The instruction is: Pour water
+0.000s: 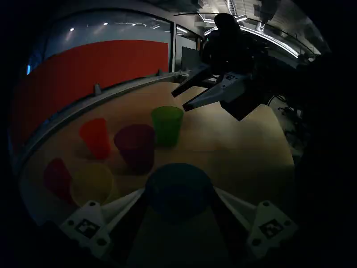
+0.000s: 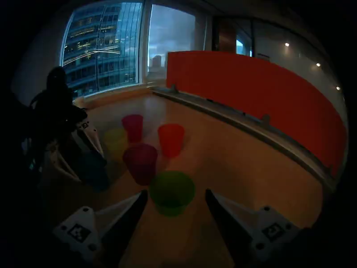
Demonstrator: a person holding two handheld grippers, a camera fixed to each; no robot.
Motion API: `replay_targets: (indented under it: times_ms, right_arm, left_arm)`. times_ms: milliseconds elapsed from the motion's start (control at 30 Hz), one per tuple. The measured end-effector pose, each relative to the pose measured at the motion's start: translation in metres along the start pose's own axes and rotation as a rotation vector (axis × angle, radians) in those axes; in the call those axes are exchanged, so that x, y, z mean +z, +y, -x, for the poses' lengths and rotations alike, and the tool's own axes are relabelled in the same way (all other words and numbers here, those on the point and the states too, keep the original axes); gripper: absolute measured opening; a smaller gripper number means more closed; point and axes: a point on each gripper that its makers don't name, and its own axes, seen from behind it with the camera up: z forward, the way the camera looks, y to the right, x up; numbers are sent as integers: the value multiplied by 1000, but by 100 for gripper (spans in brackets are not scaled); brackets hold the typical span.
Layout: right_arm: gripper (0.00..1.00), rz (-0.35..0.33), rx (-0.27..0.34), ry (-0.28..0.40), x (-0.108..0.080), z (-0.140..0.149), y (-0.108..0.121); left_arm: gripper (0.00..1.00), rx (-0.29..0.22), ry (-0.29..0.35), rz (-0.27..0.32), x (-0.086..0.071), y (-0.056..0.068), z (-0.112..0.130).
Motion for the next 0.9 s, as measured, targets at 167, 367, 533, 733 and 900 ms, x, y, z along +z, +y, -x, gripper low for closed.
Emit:
replay_targets:
  times_ms: [167, 367, 533, 733, 900]
  right_arm:
    - [100, -5, -2, -14, 5, 6, -2]
    - [99, -14, -6, -28, 12, 13, -5]
    - [99, -19, -9, -41, 20, 18, -7]
    - [98, -23, -8, -58, 32, 22, -8]
    - [97, -21, -7, -70, 41, 23, -7]
  left_arm:
    - [88, 8, 1, 3, -2, 1, -3]
    - [88, 6, 10, -6, -7, -3, -10]
    - [88, 4, 20, -14, -11, -7, -16]
    - [88, 2, 32, -21, -15, -10, -21]
    - [88, -3, 36, -27, -18, -12, -22]
